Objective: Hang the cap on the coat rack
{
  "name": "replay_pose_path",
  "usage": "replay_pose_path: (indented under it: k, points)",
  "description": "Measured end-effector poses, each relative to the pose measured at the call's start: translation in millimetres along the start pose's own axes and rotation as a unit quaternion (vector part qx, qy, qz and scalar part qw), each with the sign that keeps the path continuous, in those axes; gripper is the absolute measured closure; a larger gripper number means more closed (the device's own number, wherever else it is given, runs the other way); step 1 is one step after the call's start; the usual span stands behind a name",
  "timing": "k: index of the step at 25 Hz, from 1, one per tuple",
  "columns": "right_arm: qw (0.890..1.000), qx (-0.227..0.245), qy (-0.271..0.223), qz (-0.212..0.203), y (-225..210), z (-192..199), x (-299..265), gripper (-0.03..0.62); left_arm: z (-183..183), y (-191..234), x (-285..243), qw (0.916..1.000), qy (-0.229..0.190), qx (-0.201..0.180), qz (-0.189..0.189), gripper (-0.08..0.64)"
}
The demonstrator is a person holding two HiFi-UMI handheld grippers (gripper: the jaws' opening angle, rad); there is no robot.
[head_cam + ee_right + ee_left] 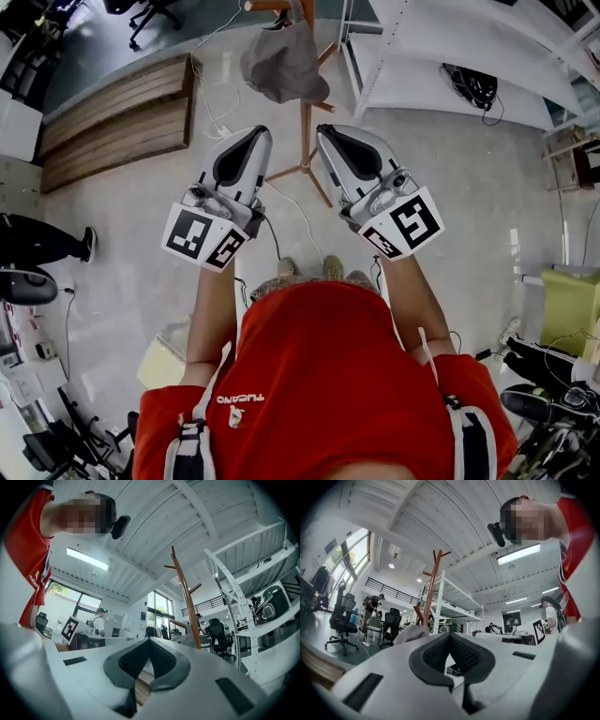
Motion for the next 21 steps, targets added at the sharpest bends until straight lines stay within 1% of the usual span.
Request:
replay_pose_path:
  k: [12,21]
  points:
    - [1.000,0.002,0.000,-0.001,1.2,-2.1,6.3,0.569,4.1,-4.3,1.1,0.9999,-0.004,0.014,0.001,0.552]
    - [1.000,0.004,0.003,0.000,-1.5,-0.5,2.3,0.569,7.1,1.5,-1.0,0.9998,-0.005,0.021,0.000,0.552]
Point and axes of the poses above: the fingertips, and each gripper's own axes: x backward along the fingers, y to its left, z out of its underside, the point moved 10 cm from there along x, backward along the fingers, and after that the axes turned 5 degrees about y, right-handed, at the moved point
